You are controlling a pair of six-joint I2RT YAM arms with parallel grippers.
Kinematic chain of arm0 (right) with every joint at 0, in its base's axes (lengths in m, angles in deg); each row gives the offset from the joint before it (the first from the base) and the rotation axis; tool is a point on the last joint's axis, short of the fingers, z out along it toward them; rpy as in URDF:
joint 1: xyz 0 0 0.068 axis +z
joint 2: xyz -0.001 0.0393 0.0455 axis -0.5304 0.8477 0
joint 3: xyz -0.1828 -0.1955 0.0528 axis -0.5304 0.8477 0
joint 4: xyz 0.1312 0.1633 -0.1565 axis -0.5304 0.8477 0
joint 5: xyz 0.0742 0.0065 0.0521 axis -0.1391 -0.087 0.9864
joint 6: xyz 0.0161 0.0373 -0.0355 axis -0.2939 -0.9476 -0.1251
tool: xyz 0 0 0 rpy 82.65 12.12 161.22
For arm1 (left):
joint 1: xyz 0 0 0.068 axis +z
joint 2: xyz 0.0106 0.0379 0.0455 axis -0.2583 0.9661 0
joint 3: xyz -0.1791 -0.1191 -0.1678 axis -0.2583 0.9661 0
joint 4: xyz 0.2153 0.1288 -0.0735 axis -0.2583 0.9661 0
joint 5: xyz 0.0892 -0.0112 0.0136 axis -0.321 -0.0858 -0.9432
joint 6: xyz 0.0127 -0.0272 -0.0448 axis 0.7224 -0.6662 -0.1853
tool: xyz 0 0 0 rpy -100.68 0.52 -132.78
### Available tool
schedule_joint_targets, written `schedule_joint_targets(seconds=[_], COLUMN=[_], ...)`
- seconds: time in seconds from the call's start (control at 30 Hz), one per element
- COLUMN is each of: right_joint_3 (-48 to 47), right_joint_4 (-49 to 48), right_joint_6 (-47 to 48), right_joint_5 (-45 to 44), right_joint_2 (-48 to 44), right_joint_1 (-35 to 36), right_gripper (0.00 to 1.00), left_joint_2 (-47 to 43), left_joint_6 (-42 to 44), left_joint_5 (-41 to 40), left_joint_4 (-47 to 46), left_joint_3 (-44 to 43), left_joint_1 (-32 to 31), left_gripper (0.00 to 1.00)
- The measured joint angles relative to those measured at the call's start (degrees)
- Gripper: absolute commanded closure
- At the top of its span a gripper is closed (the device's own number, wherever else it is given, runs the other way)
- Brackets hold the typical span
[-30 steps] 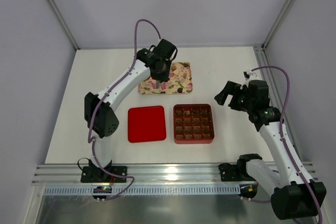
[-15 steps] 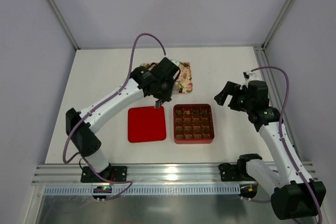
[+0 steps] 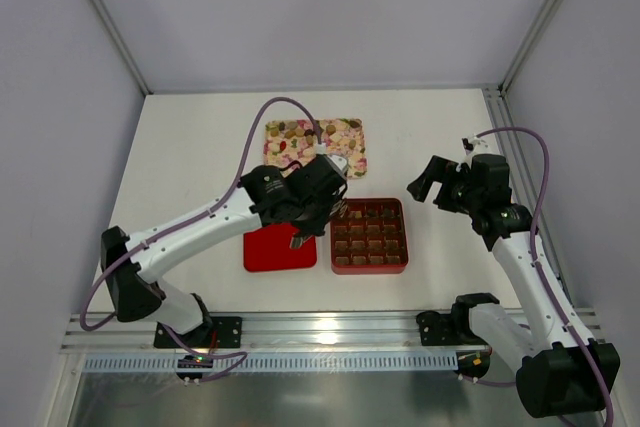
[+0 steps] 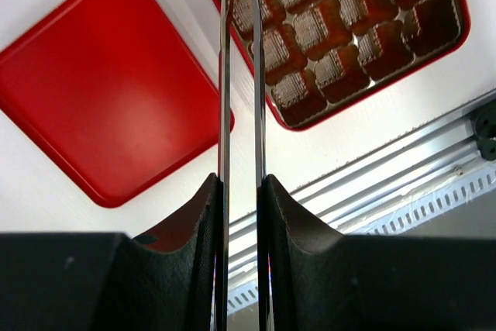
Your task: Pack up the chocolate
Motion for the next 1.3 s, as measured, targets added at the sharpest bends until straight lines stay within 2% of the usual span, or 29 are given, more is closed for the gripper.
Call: schedule_joint_targets(seconds=[0.23,0.73,0.97,1.3], right_joint_3=[0.00,0.02,0.02,0.02], right_joint_4=[0.00,0.04,0.04,0.04], right_joint_6=[0.00,0.00,0.00,0.00], right_joint_5=[0.00,0.00,0.00,0.00], right_joint_2=[-0.02,-0.04,-0.04,-0.04], right_joint_1=[0.00,0.00,0.00,0.00], right_gripper=[0.00,0.00,0.00,0.00], left_joint_2=[-2.12,-2.29,-2.29,-2.27], left_joint_6=[-2.19,-3.43,-3.45,-3.43], left_joint_5=[-0.15,-0.22,-0.85,-1.11], left_joint_4=[0.20,-0.11,-0.20,-0.42], left_joint_3=[3.43,5.05,5.68,6.08], left_joint_1=[-2.84,-4.35,-4.39,-4.39], left_gripper=[0.82,0.80,0.70,0.62])
